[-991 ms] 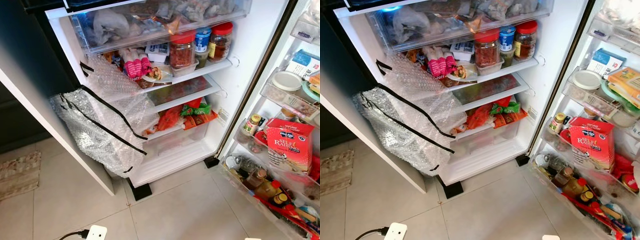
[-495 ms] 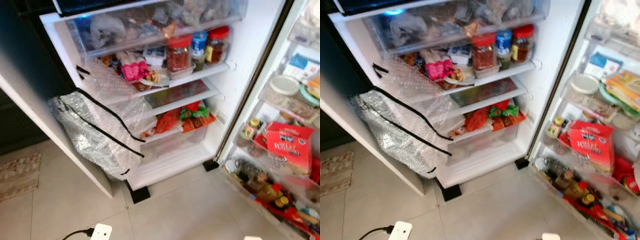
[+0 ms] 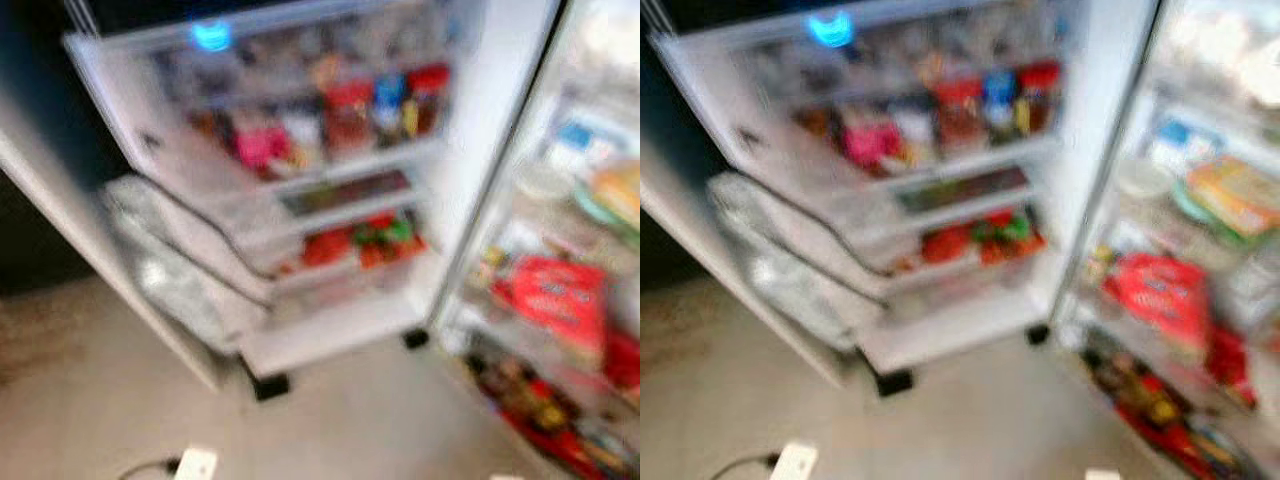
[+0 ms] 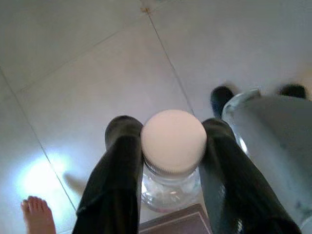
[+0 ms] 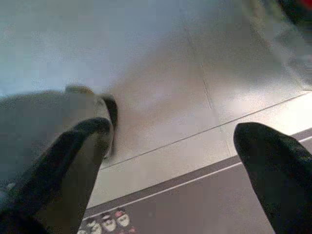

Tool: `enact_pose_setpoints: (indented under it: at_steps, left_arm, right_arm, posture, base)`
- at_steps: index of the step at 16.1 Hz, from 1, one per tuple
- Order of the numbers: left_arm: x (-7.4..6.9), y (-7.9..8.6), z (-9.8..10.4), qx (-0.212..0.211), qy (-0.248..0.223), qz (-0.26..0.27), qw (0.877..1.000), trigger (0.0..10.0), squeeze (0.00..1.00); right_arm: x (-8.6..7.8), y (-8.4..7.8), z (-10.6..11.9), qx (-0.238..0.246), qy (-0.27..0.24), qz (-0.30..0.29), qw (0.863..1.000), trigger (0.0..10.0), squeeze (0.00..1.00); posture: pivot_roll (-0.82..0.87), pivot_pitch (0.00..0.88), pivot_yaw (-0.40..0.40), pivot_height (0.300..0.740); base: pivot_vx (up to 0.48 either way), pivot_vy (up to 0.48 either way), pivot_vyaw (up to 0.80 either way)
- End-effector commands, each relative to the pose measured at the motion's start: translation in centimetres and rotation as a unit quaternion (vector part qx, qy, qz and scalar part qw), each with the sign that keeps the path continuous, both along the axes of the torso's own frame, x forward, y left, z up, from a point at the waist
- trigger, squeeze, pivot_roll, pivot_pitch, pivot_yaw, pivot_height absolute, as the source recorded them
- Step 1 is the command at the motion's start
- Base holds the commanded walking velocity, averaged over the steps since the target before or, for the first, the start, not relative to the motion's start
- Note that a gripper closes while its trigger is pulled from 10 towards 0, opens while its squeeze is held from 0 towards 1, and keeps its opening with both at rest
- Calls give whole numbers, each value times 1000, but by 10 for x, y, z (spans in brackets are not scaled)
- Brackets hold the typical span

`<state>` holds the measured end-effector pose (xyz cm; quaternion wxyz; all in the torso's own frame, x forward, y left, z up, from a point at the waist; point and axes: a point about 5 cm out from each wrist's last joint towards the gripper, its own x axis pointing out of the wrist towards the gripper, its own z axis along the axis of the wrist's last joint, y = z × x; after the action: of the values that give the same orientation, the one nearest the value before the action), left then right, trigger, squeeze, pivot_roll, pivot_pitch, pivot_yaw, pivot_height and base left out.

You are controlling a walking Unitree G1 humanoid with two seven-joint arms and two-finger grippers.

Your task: Restocking fridge

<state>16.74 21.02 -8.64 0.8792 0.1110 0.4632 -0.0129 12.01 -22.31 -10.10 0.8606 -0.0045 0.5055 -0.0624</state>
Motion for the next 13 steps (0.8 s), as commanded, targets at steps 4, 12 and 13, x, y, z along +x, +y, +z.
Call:
enact_pose_setpoints:
  at_steps: [4, 12, 13]
  left_arm:
    - [1, 4, 1, 1, -1, 8, 1000, 10000, 0]
    - [88, -6, 63, -34, -227, -43, 972, 10000, 0]
    - [103, -13, 82, -57, -287, -50, 955, 10000, 0]
  right_arm:
    - [-11, 6, -5, 8, 22, 1, 1000, 10000, 0]
    - [-17, -1, -4, -14, 24, 10, 1000, 10000, 0]
    - [-17, -2, -4, -16, 22, 10, 1000, 10000, 0]
  posture:
    - [-75, 115, 58, 740]
    - [-69, 134, 51, 740]
    - [-60, 140, 49, 740]
  base:
    - [0, -346, 0]
    - [0, 0, 0]
    - [0, 0, 0]
